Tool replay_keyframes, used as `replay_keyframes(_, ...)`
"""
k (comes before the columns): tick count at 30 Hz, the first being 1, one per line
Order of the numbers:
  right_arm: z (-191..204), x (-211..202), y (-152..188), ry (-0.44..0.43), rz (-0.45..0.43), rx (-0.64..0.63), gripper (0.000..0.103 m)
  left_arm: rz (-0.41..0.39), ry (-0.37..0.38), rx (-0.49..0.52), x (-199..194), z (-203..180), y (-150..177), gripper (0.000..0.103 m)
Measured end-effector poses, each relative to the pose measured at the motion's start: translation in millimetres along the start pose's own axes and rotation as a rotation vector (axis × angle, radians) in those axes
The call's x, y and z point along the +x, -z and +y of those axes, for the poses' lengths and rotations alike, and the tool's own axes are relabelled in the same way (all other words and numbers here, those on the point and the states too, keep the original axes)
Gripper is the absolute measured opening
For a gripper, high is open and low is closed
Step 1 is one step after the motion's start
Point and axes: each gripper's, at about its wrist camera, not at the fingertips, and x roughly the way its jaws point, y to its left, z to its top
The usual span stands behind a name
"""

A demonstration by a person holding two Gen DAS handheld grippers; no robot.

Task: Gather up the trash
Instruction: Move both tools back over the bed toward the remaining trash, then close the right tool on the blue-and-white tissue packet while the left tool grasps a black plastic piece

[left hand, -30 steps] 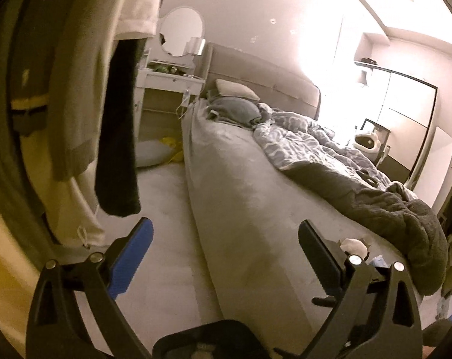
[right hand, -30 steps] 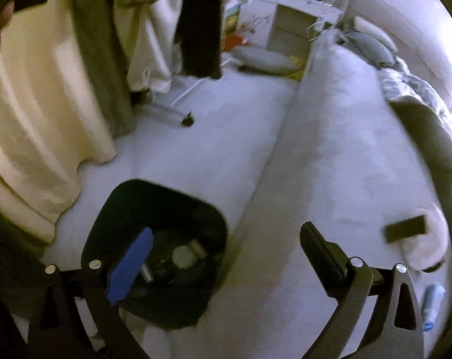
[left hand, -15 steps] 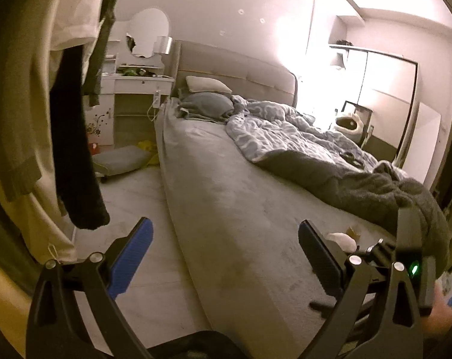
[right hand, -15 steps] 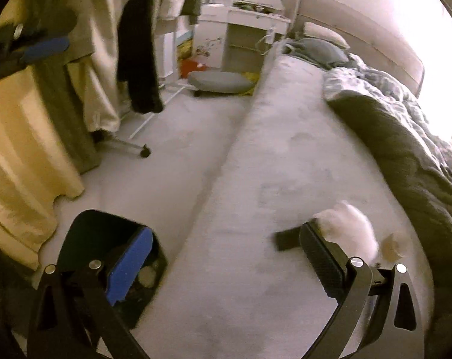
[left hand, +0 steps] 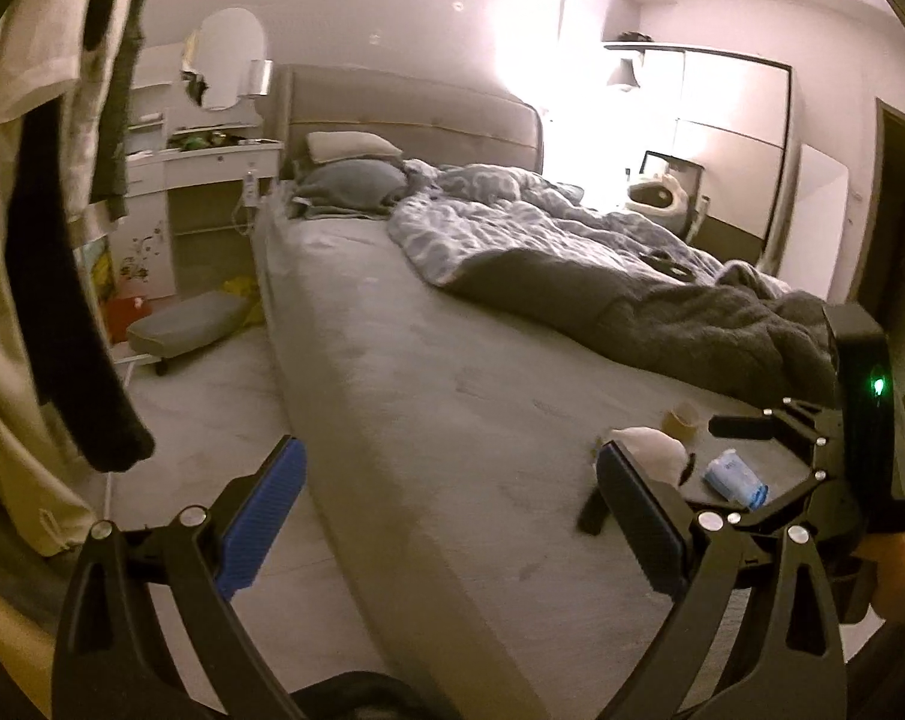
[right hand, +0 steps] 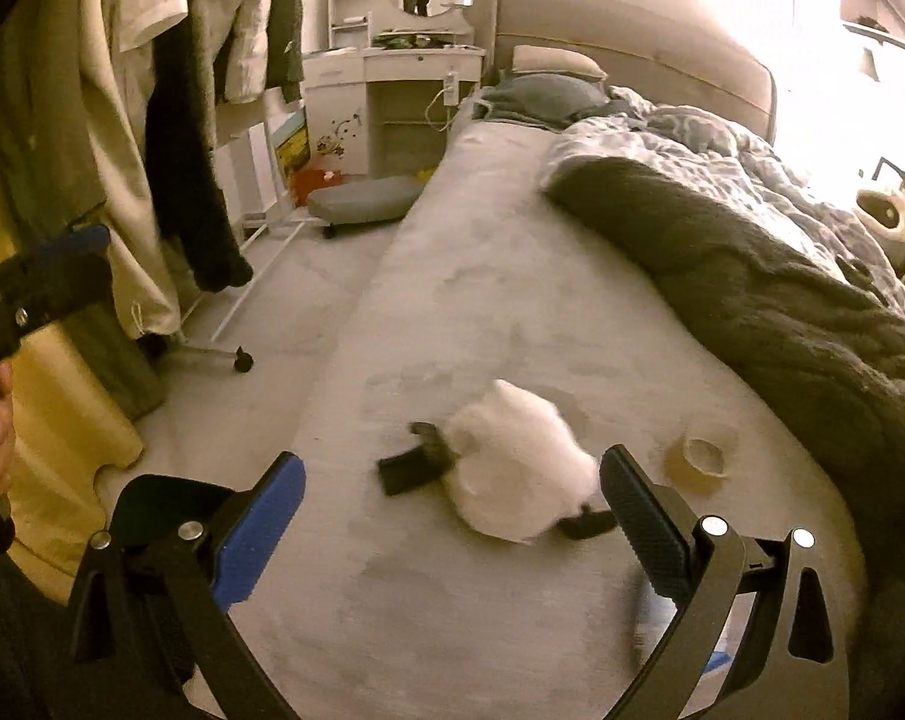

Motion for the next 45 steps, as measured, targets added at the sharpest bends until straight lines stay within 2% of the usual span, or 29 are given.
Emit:
replay_keyframes(6,-22,4,14,0.041,-0.001,0.006,0.1,0.02,0.035,0.034,20,-16,3,0.098)
replay_keyframes(13,-49,11,26,0.05,-0.001,0.045,0.1,0.081,0.089,0.083,48,-38,12,0.096)
replay_keyframes(17,-58,11,36,0.056,0.005,0.052,0.1,0.121,0.119,0.135,64,-55,18,0.087)
replay_keyframes(22,-78,8,45,0.057,0.001,0.077,0.1,0.177,0.158,0.164,88,-71,27,0.082)
replay_keyframes(30,-102,7,63,0.044,0.018,0.119,0.1,0.264,0.161,0.203,124,-90,44,0.073)
replay_keyframes(34,-109,5,69,0.017,0.017,0.133,0.1,0.296,0.155,0.193,135,-95,48,0.073)
replay_keyframes(38,-115,6,74,-0.015,0.025,0.146,0.1,0.314,0.152,0.188,143,-98,52,0.066)
replay_keyframes(45,-121,8,80,-0.048,0.044,0.16,0.099,0.322,0.151,0.171,149,-101,55,0.06)
